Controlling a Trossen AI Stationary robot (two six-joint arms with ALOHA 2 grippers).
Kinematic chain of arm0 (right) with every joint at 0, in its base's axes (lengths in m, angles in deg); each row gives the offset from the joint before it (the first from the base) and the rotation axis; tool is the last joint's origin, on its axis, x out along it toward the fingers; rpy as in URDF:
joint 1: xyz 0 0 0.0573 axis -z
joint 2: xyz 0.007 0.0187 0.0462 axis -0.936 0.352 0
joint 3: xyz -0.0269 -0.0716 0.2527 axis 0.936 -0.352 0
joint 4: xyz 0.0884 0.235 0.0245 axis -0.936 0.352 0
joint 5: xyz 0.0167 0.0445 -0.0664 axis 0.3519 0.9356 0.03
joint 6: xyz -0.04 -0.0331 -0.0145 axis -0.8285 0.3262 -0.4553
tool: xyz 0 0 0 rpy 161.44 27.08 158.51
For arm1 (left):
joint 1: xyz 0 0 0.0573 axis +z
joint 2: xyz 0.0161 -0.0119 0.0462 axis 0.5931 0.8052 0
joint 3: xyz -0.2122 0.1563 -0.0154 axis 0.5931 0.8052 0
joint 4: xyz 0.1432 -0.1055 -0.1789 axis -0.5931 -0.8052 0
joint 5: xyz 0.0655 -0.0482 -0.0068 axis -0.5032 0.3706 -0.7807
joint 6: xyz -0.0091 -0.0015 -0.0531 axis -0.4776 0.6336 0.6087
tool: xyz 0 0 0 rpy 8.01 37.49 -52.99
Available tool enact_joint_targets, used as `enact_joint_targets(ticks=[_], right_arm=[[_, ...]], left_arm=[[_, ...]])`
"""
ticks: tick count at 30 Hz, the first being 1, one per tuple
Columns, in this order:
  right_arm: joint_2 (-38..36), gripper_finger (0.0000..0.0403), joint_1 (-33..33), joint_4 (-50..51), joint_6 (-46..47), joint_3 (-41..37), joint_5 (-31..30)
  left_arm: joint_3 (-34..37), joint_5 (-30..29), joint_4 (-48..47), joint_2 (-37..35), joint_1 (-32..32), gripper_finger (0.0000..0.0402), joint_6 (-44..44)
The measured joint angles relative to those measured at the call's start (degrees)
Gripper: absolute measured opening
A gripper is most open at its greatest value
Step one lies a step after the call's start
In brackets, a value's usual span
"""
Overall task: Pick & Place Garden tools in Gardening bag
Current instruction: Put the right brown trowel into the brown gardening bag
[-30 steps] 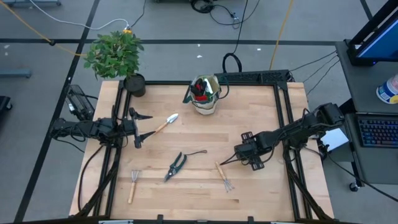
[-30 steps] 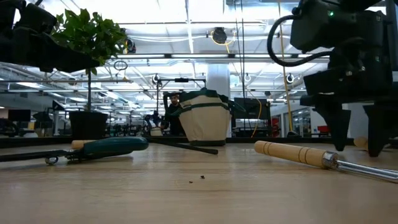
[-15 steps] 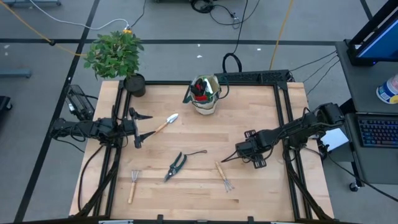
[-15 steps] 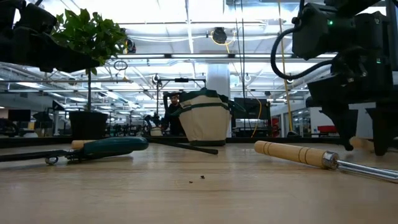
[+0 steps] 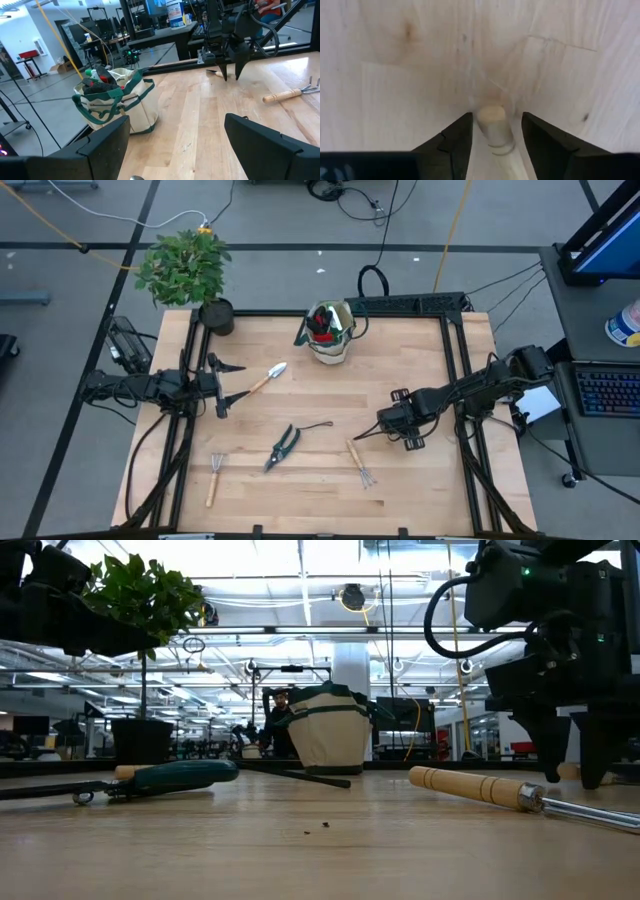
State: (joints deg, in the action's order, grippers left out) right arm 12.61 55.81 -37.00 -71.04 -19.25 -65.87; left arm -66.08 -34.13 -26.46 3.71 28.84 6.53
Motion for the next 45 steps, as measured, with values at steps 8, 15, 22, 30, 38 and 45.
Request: enact_joint_targets(ticks=[8,15,22,30,38,45], right_arm=[[0.0,0.0123,0.0,0.0,0.0,0.0,0.0],[0.0,0.0072,0.0,-0.1,0.0,0.0,0.0],[0.0,0.0063,0.0,-0.8,1.3,0.0,0.0],[0.0,0.0063,0.2,-2.8,1.6,0.0,-0.2],[-1.2,0.0063,3.0,-5.6,0.8,1.4,-0.2],[-3.9,0.0063,6.9,-8.8,-3.6,7.4,1.2]], left_arm=[[0.0,0.0,0.0,0.0,0.0,0.0333,0.0],[0.0,0.0,0.0,0.0,0.0,0.0333,0.0],[0.0,0.0,0.0,0.0,0.0,0.0333,0.0],[0.0,0.0,0.0,0.0,0.0,0.0333,0.0],[0.0,0.1,0.0,0.0,0.0,0.0333,0.0],[0.0,0.0,0.0,0.0,0.0,0.0333,0.0]])
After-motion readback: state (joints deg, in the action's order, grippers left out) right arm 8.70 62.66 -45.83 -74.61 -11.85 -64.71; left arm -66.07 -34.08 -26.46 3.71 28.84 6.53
